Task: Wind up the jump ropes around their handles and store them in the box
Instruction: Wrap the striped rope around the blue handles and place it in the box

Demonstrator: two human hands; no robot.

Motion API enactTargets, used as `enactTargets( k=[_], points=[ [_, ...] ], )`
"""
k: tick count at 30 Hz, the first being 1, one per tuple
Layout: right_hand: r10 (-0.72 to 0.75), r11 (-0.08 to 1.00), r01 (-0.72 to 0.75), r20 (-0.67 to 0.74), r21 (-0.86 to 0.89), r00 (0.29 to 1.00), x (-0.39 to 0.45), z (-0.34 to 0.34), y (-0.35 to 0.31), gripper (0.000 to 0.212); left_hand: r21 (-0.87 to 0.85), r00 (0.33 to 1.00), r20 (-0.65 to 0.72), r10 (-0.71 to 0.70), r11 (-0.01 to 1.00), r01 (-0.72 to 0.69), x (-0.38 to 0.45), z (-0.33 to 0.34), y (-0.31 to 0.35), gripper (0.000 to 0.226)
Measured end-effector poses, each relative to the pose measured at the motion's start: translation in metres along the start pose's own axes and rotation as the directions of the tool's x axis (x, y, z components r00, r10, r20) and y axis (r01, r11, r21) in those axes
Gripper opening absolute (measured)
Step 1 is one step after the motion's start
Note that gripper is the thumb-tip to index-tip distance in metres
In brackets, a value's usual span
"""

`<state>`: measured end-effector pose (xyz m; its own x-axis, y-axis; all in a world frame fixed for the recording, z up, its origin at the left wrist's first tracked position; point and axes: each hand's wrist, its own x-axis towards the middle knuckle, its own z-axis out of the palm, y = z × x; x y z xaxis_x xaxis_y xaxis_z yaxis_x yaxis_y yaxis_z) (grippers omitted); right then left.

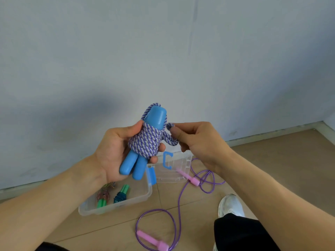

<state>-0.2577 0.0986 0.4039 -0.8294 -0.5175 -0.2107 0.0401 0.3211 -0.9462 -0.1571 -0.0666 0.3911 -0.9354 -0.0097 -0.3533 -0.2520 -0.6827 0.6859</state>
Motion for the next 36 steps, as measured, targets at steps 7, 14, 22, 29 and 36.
enactTargets(
  k=[7,14,22,29,36],
  points=[
    [-0.014,0.986,0.022,-0.055,0.163,0.998,-0.006,-0.003,0.0,0.02,-0.005,0.992,0.113,-0.062,0.998,0.063,0.002,0.004,-0.004,0.049],
    [-0.096,0.944,0.078,0.039,0.322,0.995,-0.008,-0.002,0.001,0.022,0.003,0.992,0.102,-0.072,0.997,0.073,0.002,0.004,-0.003,0.048],
    [-0.108,0.964,0.129,-0.101,0.234,0.989,-0.015,0.0,0.001,0.032,0.046,0.964,0.195,-0.18,0.984,0.174,0.002,-0.009,-0.002,0.061],
    [-0.132,0.985,0.132,-0.009,0.113,0.991,-0.013,0.0,0.003,0.023,0.346,0.995,0.093,-0.02,0.938,-0.013,0.002,-0.011,0.002,0.044],
    [-0.225,0.97,0.239,0.228,-0.036,0.947,-0.007,-0.01,0.004,0.03,0.445,0.994,0.103,-0.042,0.896,-0.008,-0.001,-0.019,0.006,0.069]
  ],
)
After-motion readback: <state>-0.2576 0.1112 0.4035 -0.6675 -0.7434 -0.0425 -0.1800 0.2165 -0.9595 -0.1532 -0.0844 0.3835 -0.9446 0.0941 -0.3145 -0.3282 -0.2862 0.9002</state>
